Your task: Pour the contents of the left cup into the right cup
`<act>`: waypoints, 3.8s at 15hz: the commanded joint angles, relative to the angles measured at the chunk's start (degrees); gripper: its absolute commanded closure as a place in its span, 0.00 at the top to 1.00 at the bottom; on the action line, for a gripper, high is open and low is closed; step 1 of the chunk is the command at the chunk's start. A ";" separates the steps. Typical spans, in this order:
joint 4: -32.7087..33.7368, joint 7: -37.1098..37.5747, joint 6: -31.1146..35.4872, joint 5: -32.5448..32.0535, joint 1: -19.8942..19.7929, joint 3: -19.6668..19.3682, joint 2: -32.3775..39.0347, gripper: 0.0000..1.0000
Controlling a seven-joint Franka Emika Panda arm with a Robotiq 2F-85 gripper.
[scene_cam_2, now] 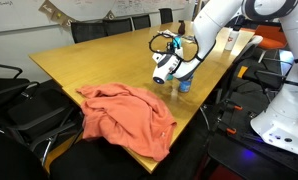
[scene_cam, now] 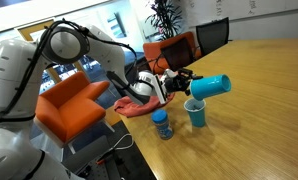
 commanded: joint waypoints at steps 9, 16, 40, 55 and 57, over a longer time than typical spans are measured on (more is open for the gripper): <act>2.64 -2.88 -0.78 1.70 -1.68 1.26 -2.74 0.01; 6.55 -8.41 5.09 15.90 -4.40 4.63 -9.99 0.01; 4.86 -18.24 55.43 83.55 -5.13 1.04 -26.33 0.01; 7.63 -36.27 52.26 110.16 -8.13 -1.65 -16.65 0.01; 8.03 -36.19 52.46 109.77 -7.98 -1.89 -15.46 0.01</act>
